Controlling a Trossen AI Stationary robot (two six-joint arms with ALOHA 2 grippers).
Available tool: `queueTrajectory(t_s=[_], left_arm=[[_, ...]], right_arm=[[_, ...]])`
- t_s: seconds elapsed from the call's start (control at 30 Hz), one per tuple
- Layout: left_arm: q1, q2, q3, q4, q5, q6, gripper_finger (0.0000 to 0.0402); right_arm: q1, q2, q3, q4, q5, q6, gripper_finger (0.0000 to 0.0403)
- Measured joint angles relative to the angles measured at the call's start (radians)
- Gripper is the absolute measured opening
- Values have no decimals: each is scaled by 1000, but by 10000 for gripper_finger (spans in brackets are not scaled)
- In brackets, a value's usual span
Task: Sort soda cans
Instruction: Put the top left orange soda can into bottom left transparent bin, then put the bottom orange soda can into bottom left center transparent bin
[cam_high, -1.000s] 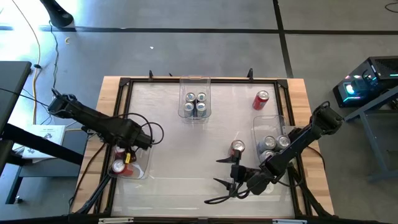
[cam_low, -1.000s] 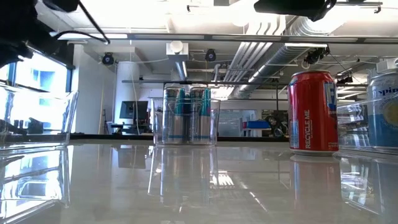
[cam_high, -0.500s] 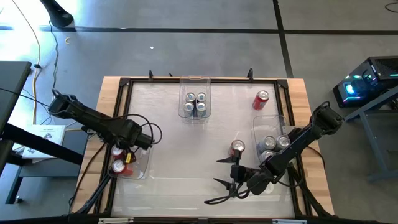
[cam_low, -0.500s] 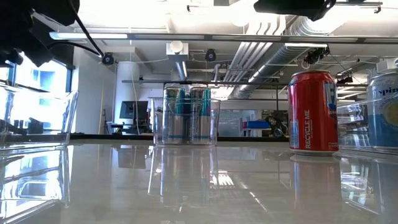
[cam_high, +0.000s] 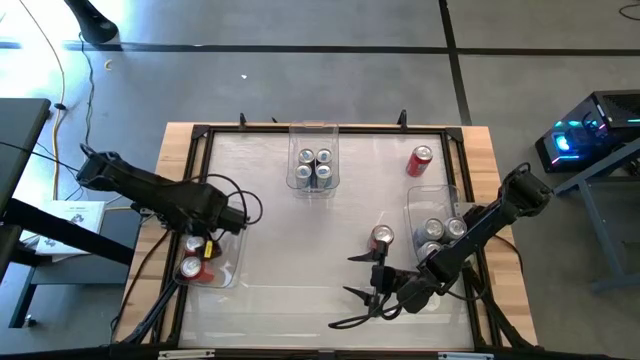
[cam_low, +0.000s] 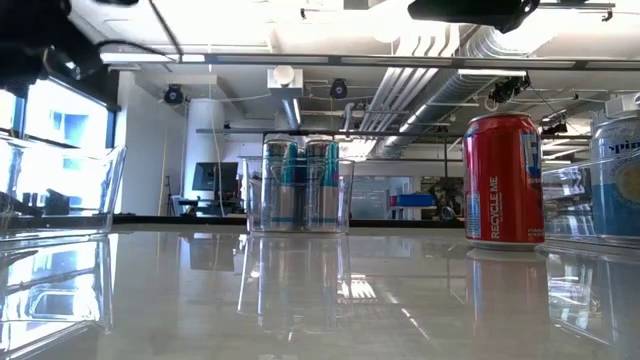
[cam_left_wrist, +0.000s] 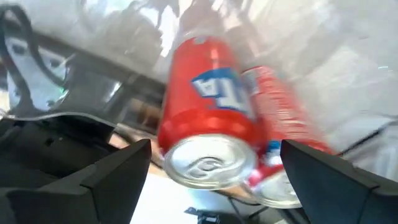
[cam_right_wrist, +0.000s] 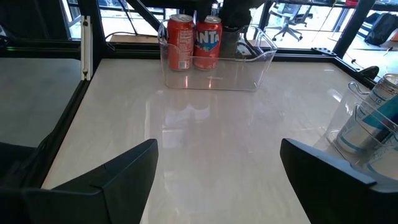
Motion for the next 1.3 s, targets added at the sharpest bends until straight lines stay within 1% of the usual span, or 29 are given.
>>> queueTrajectory(t_s=[0.2,0.3,0.37,0.43,0.5,0.53,0.6,0.67,0.73,0.77,0.83,0.9,0.97,1.03,1.13,1.23,1.3], left_arm=[[0,-2,125,0,-22,1,351],[-8,-2,194,11,-92,10,351],[-21,-2,233,67,-178,35,351],[-48,-3,254,191,-299,78,351],[-85,-3,254,361,-448,132,351],[-103,-2,248,459,-524,164,351],[-136,9,230,655,-641,234,351],[-163,29,204,851,-702,309,351],[-190,54,177,1019,-737,374,351],[-202,70,171,1085,-749,399,351],[-222,113,169,1172,-773,435,350],[-241,162,168,1225,-812,457,350],[-262,213,167,1267,-874,486,350],[-284,261,167,1311,-947,508,350],[-313,318,167,1363,-1028,516,350],[-342,343,167,1406,-1068,516,350],[-361,344,167,1419,-1085,508,350]], right_arm=[[0,0,0,0,2,-1,334],[0,0,0,0,59,-8,334],[0,-9,2,-2,119,-50,334],[0,-31,23,-20,176,-119,334],[-8,-72,68,-99,205,-163,334],[-14,-96,99,-180,207,-161,334],[-33,-148,175,-433,164,-69,334],[-68,-190,262,-740,79,108,334],[-108,-223,328,-1019,-2,298,334],[-128,-233,345,-1129,-45,370,334],[-163,-244,351,-1253,-126,451,334],[-186,-251,324,-1286,-227,474,334],[-206,-253,283,-1261,-326,472,334],[-220,-252,242,-1231,-387,465,334],[-234,-251,200,-1217,-402,476,334],[-248,-251,156,-1163,-392,471,334],[-269,-251,119,-1100,-441,451,334]])
